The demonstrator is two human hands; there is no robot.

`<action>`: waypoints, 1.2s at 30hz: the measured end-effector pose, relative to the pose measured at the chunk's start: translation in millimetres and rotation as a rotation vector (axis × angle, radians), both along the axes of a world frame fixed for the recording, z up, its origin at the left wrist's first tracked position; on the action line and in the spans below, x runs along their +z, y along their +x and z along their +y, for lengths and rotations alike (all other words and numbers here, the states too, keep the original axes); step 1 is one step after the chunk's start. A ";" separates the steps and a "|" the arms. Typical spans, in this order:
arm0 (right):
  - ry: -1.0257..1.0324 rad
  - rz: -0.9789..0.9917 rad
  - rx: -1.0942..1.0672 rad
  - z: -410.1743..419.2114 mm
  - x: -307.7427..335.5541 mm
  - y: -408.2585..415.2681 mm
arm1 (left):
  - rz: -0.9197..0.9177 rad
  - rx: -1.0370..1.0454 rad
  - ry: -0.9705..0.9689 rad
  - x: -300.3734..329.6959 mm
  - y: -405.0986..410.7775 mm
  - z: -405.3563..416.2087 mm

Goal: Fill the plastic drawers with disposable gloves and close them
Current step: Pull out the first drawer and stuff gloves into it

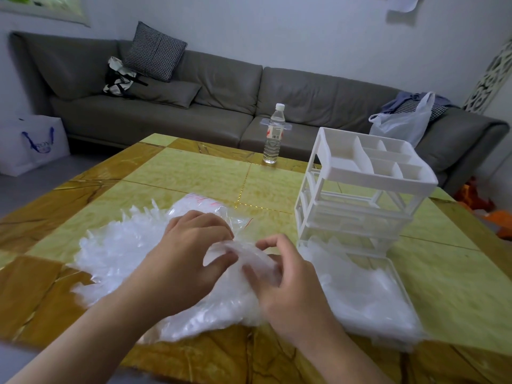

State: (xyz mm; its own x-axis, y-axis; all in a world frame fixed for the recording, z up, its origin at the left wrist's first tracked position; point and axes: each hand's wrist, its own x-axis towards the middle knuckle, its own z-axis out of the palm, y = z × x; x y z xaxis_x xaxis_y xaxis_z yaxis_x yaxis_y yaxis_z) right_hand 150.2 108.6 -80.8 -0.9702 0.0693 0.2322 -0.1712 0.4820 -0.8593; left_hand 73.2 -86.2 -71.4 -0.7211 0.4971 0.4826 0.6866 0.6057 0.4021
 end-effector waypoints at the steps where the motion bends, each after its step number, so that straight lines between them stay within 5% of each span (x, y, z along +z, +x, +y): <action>1: 0.014 -0.030 0.012 1.0 1.2 -0.9 | -0.033 -0.002 0.015 3.0 0.9 -0.3; 6: -0.042 -0.140 0.008 11.3 1.4 -5.7 | -0.264 -0.011 0.001 15.8 1.7 -10.3; 11: -0.343 -0.245 -0.026 29.0 8.3 -9.5 | -0.431 0.027 0.070 19.6 -7.1 -22.5; 19: -0.143 -0.287 0.005 34.0 14.5 -4.9 | -0.504 0.007 0.069 19.1 -1.1 -12.6; 25: -0.542 -0.221 -0.134 45.6 25.5 -5.7 | -0.357 0.287 0.579 24.3 -2.5 -8.9; 31: -0.989 -0.162 -0.180 56.4 39.2 -7.0 | -0.282 0.315 0.689 34.4 15.6 -0.7; 36: -1.104 -0.071 -0.294 46.5 41.8 -6.5 | -0.835 -0.156 0.417 35.1 34.1 19.9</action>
State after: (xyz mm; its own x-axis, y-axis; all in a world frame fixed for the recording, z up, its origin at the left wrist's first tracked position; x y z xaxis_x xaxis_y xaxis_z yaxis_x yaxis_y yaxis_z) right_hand 143.7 155.0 -39.0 -0.8912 0.4278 -0.1507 -0.1113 -0.5283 -0.8417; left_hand 107.3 -66.3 -36.3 -0.8536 0.5209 0.0005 0.1397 0.2281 0.9636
